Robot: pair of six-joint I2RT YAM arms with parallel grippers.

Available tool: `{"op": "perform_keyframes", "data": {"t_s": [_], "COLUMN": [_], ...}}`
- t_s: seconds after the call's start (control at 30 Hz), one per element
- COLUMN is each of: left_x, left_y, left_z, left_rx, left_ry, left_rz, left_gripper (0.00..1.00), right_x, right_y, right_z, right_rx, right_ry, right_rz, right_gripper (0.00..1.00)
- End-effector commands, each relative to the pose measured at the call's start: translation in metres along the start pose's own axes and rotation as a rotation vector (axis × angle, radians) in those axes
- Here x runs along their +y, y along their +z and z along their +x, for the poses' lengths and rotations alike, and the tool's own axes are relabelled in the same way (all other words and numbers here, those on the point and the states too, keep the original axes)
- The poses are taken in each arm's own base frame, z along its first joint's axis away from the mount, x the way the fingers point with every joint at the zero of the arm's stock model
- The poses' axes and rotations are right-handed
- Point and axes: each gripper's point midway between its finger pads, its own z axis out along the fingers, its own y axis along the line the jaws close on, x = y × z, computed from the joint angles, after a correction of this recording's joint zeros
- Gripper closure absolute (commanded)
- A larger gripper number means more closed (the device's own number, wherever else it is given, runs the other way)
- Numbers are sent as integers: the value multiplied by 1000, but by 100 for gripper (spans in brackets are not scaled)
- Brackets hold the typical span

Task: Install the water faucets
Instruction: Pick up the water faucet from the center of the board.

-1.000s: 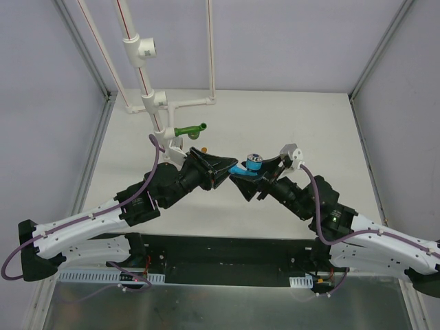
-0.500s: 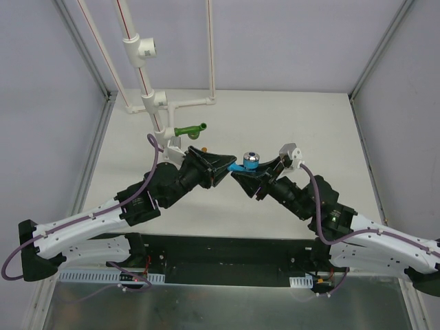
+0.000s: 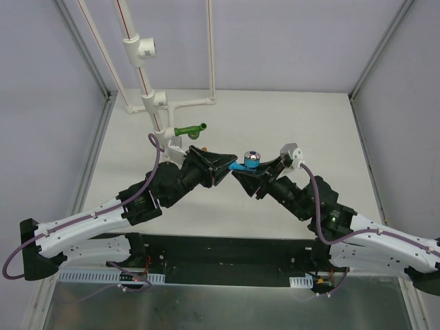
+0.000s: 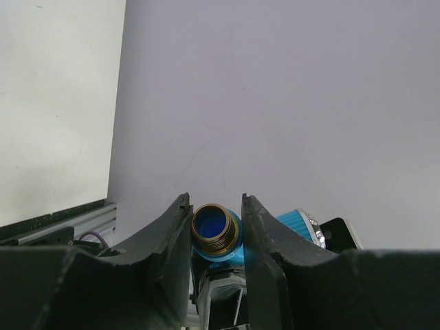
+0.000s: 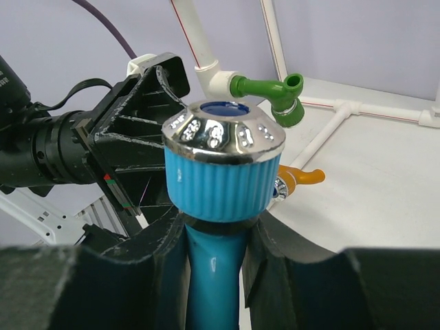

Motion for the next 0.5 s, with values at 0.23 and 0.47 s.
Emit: {"op": "perform_keyframes", "data": {"t_s": [0.23, 0.47], "left_x": [-20, -22], "left_y": [-14, -16], "left_z": [14, 15], "left_rx": [71, 76], "left_ry": [-19, -19], "left_rz": [70, 76], "left_gripper": [100, 100], "right_x": [-38, -46], "right_y": [2, 1], "right_z": [-26, -15], "right_rx": [-105, -85], "right_ry": [-36, -51], "right_rz": [220, 251], "right_gripper": [100, 100]}}
